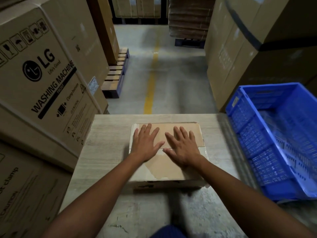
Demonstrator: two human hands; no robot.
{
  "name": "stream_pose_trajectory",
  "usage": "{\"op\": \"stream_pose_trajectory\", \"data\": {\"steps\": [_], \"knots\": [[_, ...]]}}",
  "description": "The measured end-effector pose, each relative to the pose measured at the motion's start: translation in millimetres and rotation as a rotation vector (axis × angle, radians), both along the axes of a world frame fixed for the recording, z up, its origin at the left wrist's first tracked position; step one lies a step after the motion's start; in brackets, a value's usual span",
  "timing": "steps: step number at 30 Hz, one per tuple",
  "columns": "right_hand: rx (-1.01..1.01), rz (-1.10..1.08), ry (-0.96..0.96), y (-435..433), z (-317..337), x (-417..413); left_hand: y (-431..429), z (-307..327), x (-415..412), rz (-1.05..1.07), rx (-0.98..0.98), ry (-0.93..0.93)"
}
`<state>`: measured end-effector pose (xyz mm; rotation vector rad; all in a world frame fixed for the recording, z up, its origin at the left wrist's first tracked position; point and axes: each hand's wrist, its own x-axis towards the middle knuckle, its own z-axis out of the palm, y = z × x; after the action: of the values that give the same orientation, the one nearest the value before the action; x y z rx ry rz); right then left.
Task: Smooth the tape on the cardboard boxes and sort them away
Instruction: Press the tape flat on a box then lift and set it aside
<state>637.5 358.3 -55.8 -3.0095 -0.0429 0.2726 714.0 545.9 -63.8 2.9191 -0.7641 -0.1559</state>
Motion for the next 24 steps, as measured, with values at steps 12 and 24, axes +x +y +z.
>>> {"op": "stream_pose_trajectory", "data": {"steps": [12, 24], "knots": [[-0.025, -0.101, -0.008, -10.7, -8.8, -5.4, 12.0, -5.3, 2.7, 0.031, 0.023, 0.063], [0.281, -0.693, -0.082, -2.6, 8.5, -11.8, 13.1, 21.0, -8.3, 0.737, -0.491, 0.303]]}}
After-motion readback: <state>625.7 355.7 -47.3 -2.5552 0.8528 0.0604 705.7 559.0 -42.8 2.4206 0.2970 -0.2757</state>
